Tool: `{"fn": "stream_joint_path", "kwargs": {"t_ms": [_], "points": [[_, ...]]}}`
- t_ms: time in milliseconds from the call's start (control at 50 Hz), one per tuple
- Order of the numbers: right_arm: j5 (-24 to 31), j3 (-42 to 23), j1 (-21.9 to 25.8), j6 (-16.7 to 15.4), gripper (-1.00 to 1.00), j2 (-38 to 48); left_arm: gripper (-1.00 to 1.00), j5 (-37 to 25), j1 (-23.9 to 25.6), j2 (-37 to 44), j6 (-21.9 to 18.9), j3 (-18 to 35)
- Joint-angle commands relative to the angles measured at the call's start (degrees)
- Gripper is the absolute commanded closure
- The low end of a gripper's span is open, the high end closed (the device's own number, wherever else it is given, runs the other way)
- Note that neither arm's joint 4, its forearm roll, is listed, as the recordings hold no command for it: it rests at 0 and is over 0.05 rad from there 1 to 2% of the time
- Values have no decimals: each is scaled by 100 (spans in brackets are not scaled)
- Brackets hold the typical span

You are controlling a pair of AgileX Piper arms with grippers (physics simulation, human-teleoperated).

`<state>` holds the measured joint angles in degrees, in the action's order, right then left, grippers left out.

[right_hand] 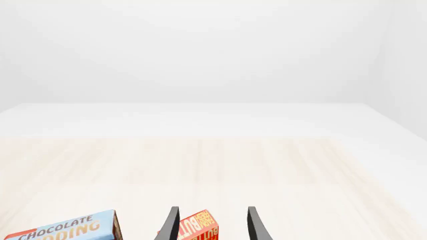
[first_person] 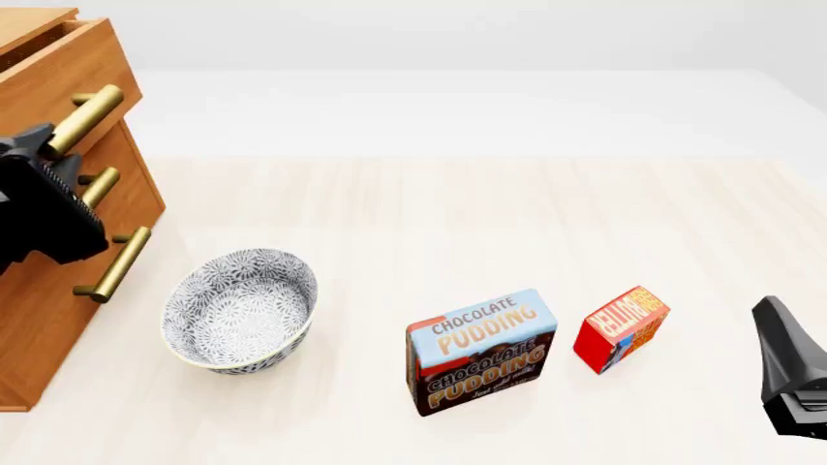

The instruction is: Put the butter at the back in the top drawer of the cabinet and close it.

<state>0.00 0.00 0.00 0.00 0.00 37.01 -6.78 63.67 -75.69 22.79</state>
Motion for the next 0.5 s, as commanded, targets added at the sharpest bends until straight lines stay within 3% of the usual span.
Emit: {"fn": "stream_joint_path", "kwargs": {"t_ms": [20, 500], "points": [[0, 0, 0, 0, -100, 0, 100, -207, -25, -432, -8, -332], [0, 0, 0, 0, -100, 0, 100, 342, 171, 155, -33, -440]]}}
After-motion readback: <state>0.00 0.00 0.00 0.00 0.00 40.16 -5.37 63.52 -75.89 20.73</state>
